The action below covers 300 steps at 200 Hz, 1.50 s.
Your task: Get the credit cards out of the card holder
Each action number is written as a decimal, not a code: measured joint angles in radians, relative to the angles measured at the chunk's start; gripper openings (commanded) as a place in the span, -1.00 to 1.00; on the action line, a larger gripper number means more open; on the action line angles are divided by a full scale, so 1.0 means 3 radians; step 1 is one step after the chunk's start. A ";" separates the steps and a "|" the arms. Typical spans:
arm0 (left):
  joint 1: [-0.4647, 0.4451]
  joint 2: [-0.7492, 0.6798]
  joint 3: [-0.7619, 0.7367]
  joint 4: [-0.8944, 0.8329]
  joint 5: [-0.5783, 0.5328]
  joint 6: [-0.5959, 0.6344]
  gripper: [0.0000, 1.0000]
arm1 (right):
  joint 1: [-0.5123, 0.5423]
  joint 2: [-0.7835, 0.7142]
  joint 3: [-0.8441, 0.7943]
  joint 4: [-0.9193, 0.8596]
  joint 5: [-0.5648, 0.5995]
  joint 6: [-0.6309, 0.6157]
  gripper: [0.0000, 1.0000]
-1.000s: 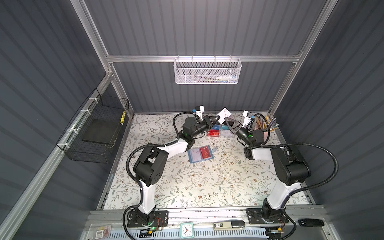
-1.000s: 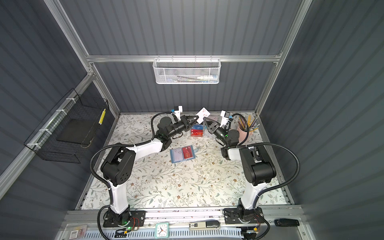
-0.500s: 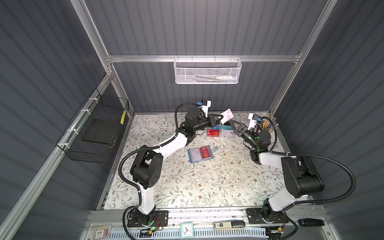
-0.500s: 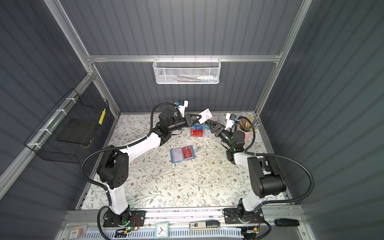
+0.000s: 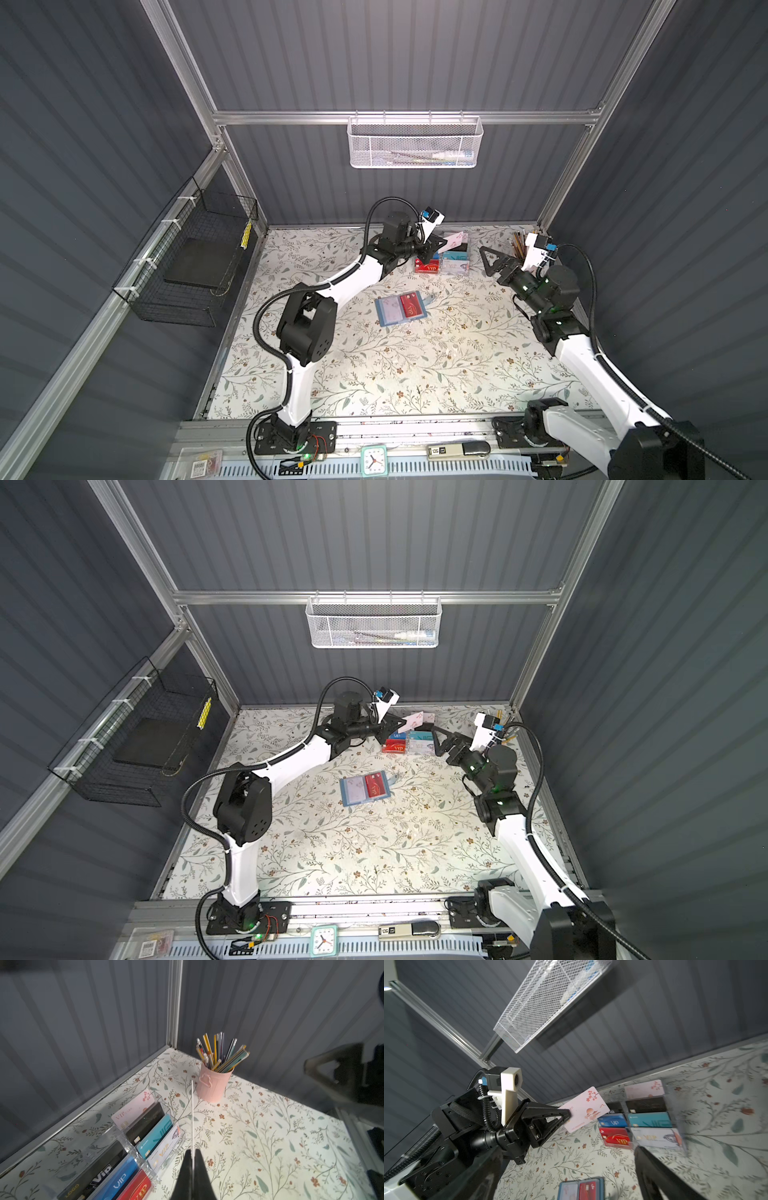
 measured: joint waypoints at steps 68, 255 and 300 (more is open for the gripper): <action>0.0000 0.0734 0.0754 -0.0317 0.0244 0.0687 -1.00 | -0.0243 0.0043 0.0117 -0.0796 -0.0067 -0.0113 0.98; 0.0371 0.2063 0.2271 0.0272 0.0645 0.0961 -1.00 | -0.0272 0.0593 0.0417 -0.0993 -0.0301 -0.0099 0.98; 0.0365 0.2083 0.2338 0.0280 0.0690 0.1114 -1.00 | -0.0292 0.0626 0.0417 -0.0881 -0.0346 -0.0051 0.98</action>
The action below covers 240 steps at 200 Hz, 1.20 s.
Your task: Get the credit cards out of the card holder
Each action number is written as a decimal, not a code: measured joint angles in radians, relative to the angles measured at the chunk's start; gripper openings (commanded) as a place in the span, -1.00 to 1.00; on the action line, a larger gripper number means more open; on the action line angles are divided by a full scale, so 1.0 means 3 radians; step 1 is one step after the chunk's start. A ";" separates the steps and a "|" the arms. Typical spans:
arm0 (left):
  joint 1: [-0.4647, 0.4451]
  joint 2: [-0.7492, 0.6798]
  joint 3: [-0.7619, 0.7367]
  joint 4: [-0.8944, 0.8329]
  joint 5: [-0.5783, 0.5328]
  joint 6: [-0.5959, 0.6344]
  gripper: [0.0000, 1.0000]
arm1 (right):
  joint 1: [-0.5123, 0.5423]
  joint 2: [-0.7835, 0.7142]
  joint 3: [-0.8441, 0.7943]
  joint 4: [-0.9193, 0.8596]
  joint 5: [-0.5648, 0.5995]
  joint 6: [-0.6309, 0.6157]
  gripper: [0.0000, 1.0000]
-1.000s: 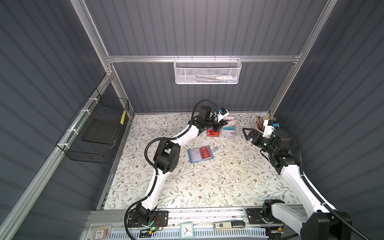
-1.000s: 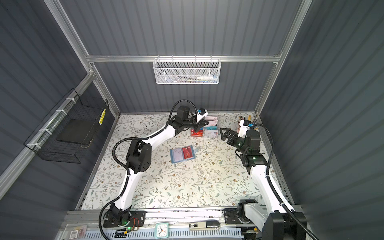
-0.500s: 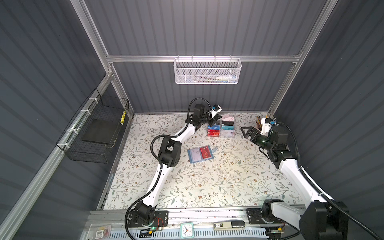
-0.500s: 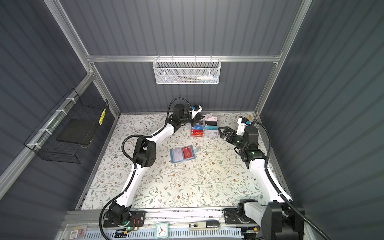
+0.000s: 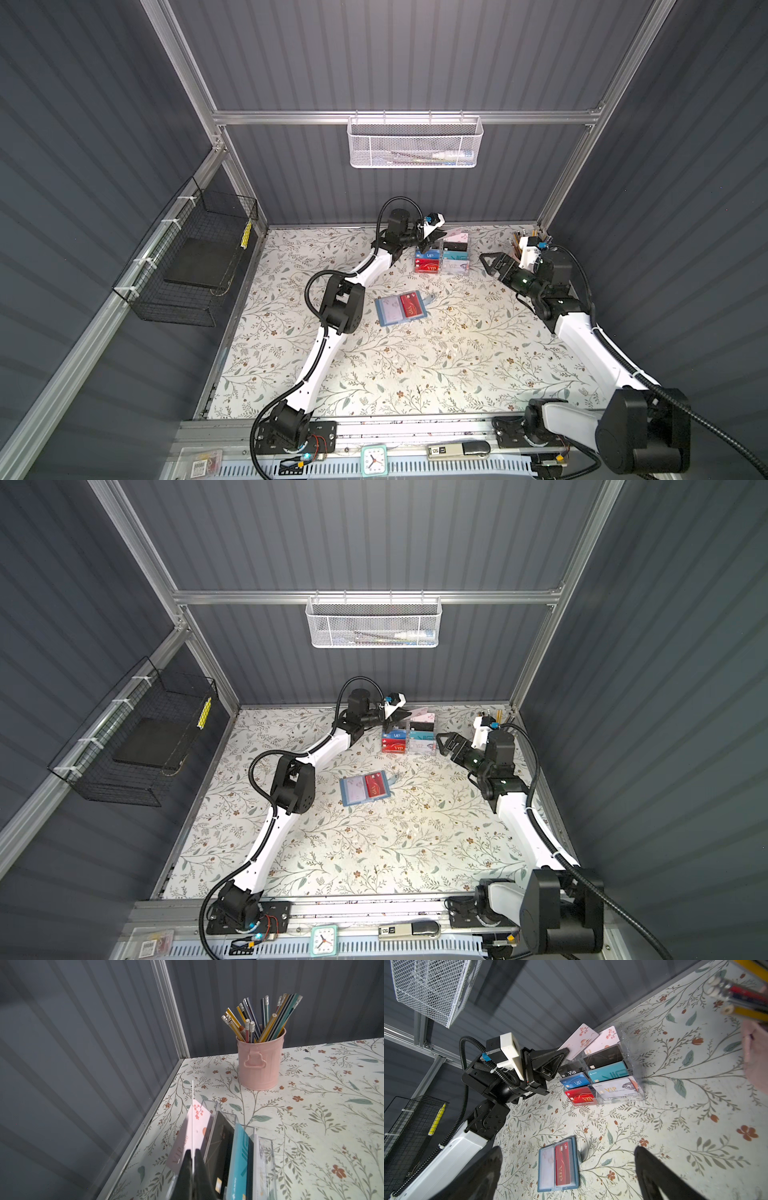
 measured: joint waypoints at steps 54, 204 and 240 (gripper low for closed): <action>-0.0037 0.0029 0.0042 -0.0001 -0.0004 0.0146 -1.00 | -0.0003 0.0000 -0.0003 0.0055 -0.0032 0.0017 0.98; -0.0203 0.0202 0.0179 -0.0008 -0.0270 0.0491 -1.00 | -0.0022 -0.0028 -0.0060 0.0212 -0.0116 0.0100 0.98; -0.0202 -0.0025 -0.0327 0.0326 -0.0280 0.0393 -1.00 | -0.0022 0.0071 -0.0039 0.0145 -0.0013 0.0086 0.98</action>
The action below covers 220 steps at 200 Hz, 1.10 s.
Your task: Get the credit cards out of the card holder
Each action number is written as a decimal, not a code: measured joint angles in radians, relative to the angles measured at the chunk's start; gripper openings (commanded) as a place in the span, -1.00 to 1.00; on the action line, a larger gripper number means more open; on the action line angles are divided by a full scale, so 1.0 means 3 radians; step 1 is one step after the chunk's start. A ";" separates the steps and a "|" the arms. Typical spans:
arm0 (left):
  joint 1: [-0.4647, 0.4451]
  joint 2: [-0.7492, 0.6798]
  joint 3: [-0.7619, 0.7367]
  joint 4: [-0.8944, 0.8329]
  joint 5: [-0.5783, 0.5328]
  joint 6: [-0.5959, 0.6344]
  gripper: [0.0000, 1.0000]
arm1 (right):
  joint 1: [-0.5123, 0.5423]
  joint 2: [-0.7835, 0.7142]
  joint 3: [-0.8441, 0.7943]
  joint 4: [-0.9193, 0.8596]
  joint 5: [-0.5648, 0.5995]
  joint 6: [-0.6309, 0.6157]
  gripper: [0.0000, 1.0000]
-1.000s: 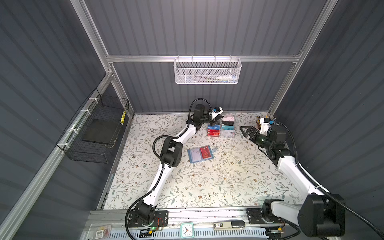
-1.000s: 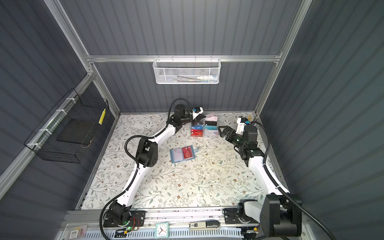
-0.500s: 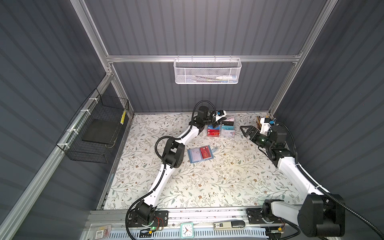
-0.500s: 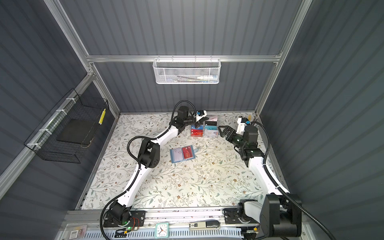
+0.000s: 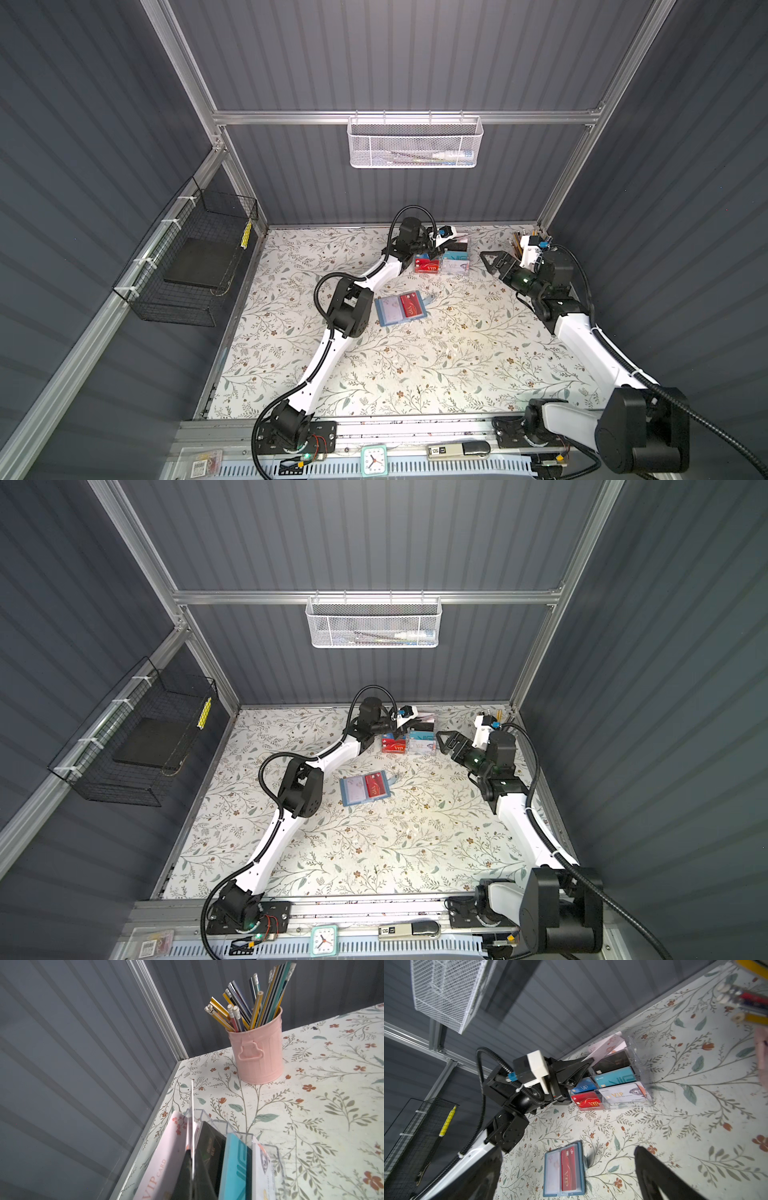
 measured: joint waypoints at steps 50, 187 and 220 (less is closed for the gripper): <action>0.0128 -0.0435 -0.0618 0.0676 0.0084 -0.0763 -1.00 | 0.0041 0.0600 0.0445 -0.0409 0.0497 -0.0173 0.88; 0.0399 -0.1359 -0.2113 0.2007 0.0229 -0.1779 -1.00 | 0.0397 0.2595 0.2408 -0.1372 0.1097 -0.0717 0.40; 0.0399 -0.1359 -0.2155 0.2099 0.0254 -0.1830 -1.00 | 0.0397 0.2785 0.2436 -0.1383 0.1096 -0.0835 0.32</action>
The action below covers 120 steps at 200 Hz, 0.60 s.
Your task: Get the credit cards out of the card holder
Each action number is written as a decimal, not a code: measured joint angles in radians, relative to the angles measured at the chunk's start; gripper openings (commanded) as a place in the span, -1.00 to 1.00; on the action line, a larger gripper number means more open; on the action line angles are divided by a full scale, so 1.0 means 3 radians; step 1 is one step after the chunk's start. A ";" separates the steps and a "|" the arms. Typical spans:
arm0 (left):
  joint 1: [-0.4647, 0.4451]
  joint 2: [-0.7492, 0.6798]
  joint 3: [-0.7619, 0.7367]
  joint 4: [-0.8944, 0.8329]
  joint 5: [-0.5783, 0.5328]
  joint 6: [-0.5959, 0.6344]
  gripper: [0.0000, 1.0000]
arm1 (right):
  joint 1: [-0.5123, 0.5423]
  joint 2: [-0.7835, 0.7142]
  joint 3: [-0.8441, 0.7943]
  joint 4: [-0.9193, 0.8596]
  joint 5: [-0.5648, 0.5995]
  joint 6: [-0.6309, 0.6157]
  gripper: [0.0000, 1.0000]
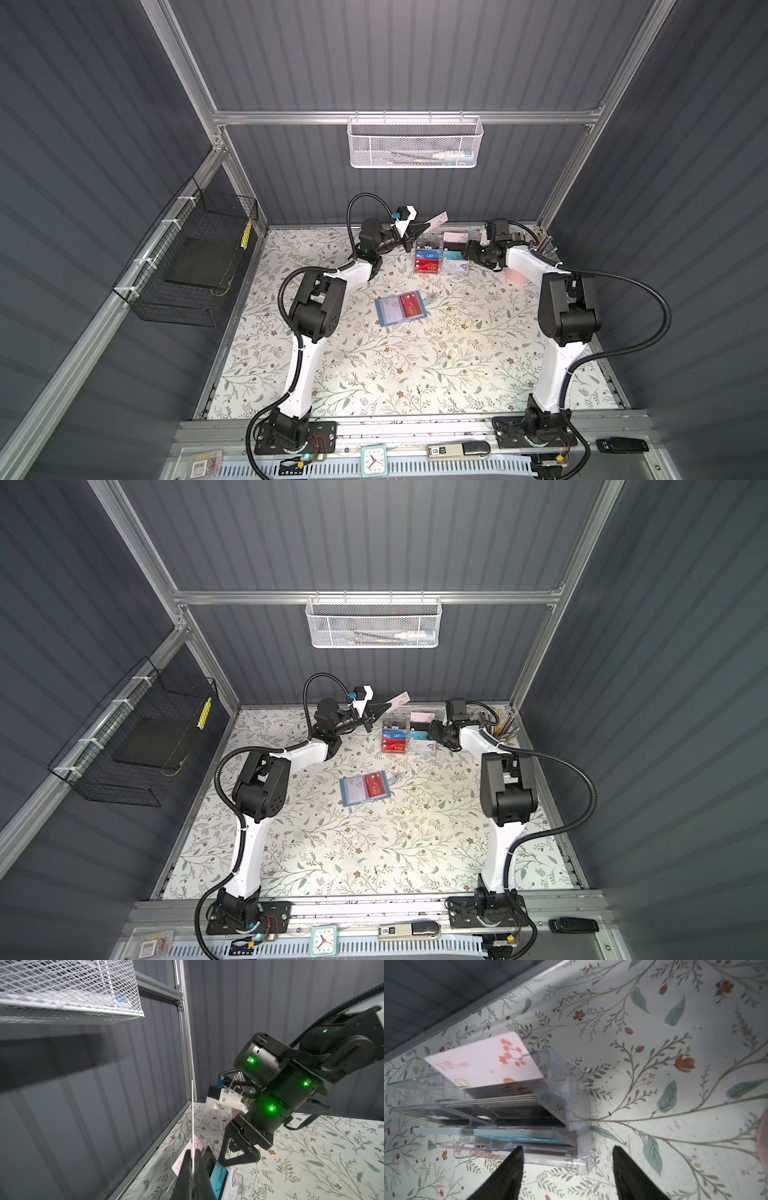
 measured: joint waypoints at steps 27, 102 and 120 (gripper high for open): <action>0.0000 0.0000 0.0000 0.0022 0.0001 -0.0022 -1.00 | 0.0001 0.0080 0.0019 -0.0015 -0.0029 -0.0092 0.26; 0.0000 0.0000 0.0000 0.0098 0.0015 -0.0148 -1.00 | 0.0011 0.0229 0.0202 -0.0046 -0.0075 -0.0262 0.02; 0.0000 0.0000 0.0000 0.0100 0.0017 -0.0160 -1.00 | 0.0025 0.0234 0.0207 -0.0058 -0.0072 -0.0314 -0.05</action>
